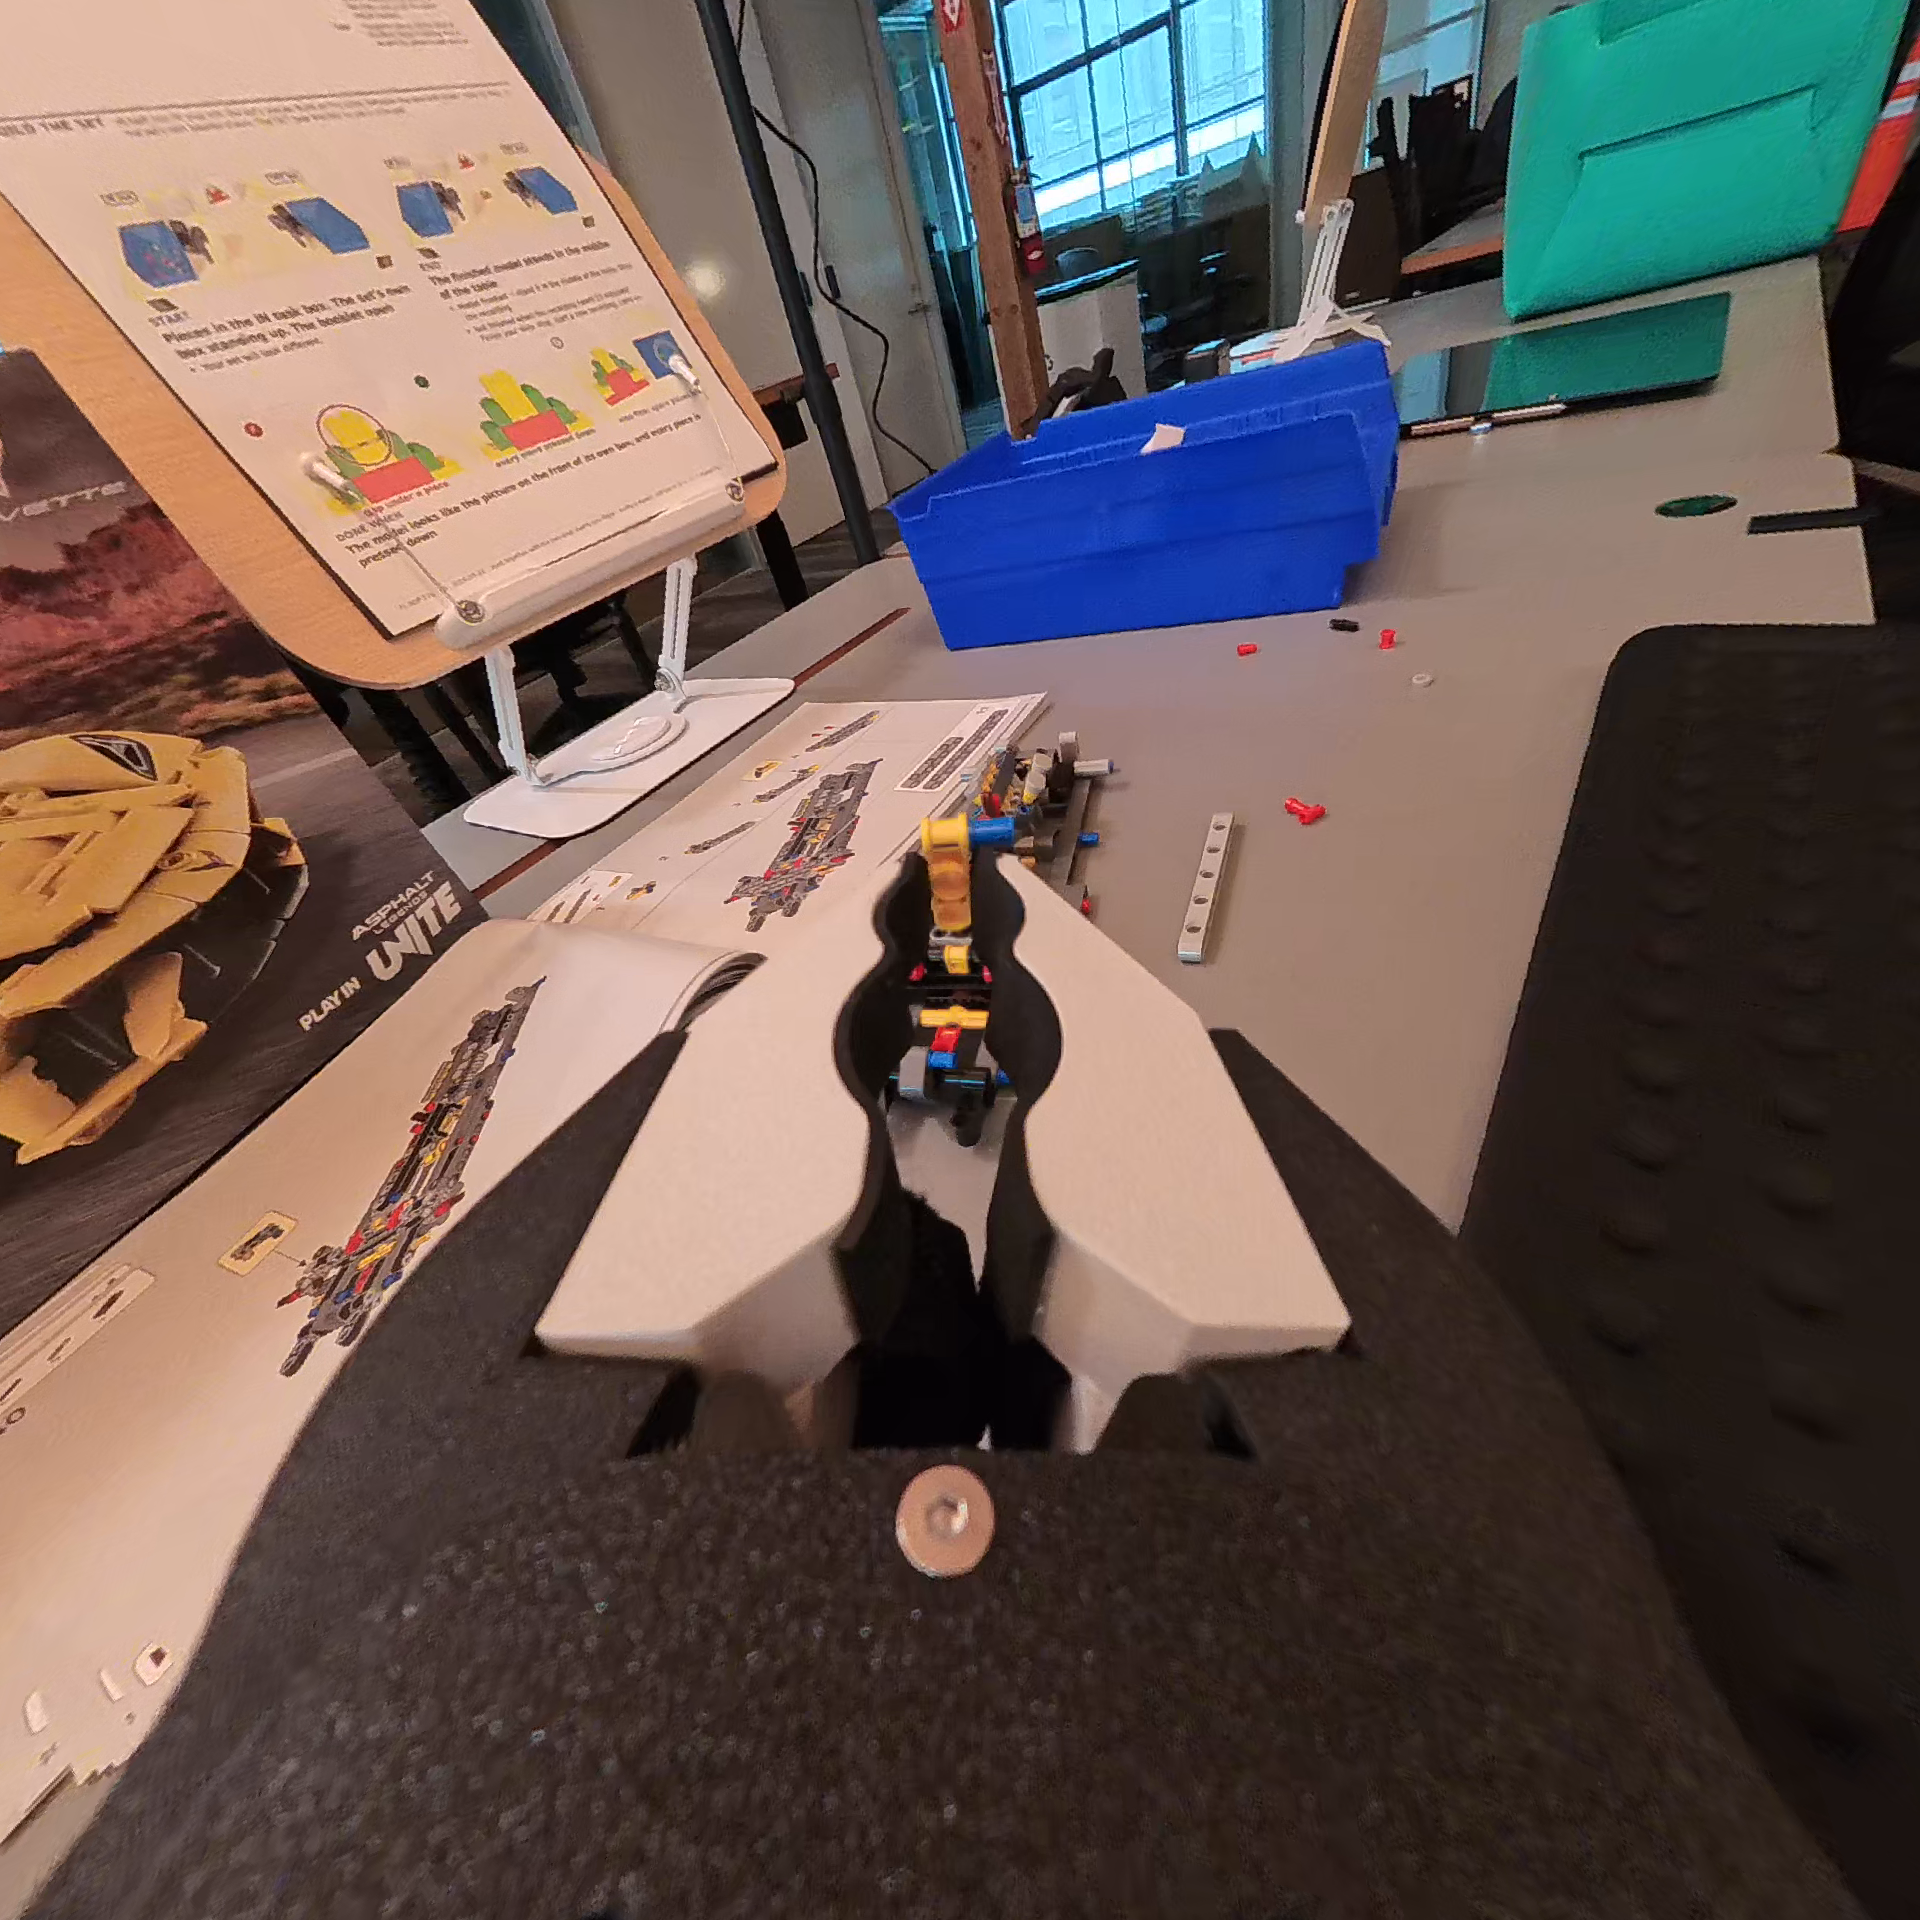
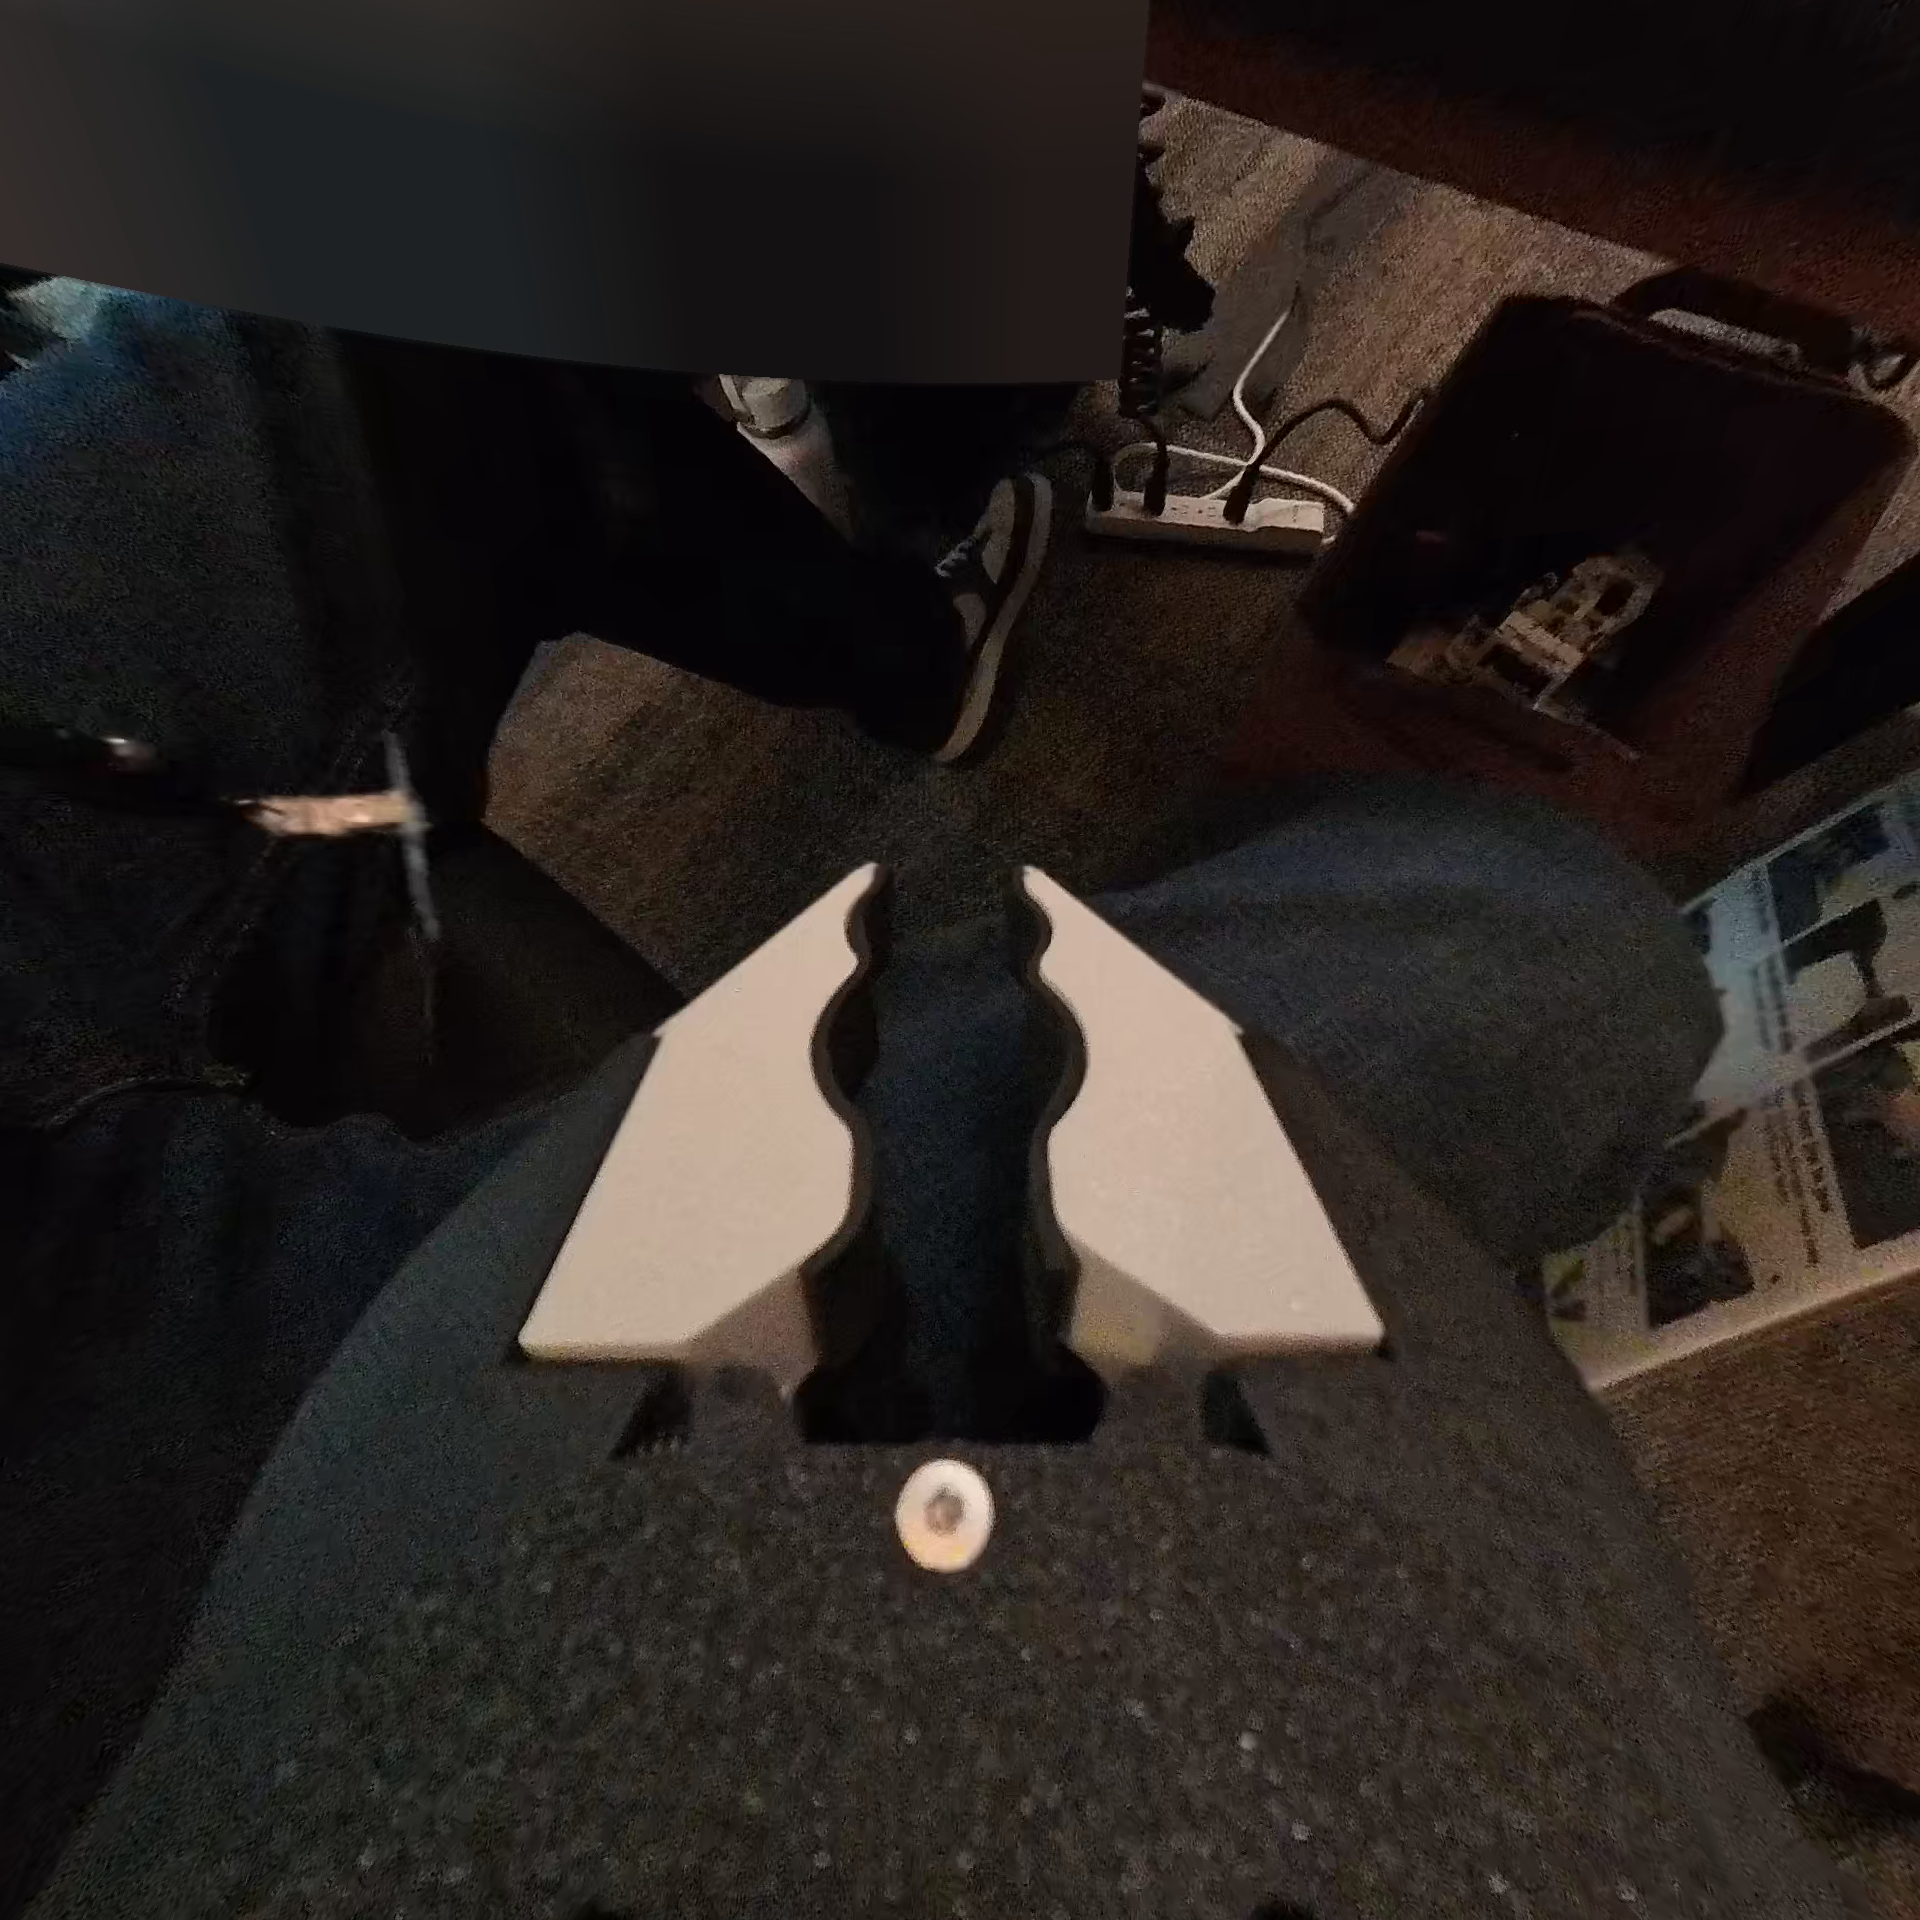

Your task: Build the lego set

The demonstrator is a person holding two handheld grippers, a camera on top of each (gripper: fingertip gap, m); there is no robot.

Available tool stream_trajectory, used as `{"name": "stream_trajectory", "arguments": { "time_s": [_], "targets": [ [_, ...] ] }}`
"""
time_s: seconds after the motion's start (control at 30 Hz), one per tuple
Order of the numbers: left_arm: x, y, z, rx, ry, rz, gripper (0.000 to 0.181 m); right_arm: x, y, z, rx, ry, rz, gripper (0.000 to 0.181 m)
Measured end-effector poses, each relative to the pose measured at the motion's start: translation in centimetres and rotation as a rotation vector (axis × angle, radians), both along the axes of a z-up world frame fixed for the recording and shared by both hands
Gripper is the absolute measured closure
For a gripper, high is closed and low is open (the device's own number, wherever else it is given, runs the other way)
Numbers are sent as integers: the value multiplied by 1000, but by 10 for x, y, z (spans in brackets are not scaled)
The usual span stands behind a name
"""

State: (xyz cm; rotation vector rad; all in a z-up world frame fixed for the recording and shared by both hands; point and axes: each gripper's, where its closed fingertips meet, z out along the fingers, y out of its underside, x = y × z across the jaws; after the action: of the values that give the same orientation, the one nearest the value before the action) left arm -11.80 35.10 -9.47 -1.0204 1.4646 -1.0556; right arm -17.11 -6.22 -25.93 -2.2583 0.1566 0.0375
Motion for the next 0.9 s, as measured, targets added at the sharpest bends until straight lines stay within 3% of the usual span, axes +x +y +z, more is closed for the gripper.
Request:
{"name": "stream_trajectory", "arguments": {
  "time_s": [0.3, 0.57, 0.9],
  "targets": [
    [-7, 1, 13, -48, -49, 23, 175, -52, -42, -9, 66, 197, -99, 154],
    [-3, -4, 7, -18, -17, 21, 175, -81, -83, -10, 118, 225, -223, 155],
    [-10, -7, 14, -24, -41, 32, 175, -100, -81, -11, 207, 334, -267, 154]
  ]
}}
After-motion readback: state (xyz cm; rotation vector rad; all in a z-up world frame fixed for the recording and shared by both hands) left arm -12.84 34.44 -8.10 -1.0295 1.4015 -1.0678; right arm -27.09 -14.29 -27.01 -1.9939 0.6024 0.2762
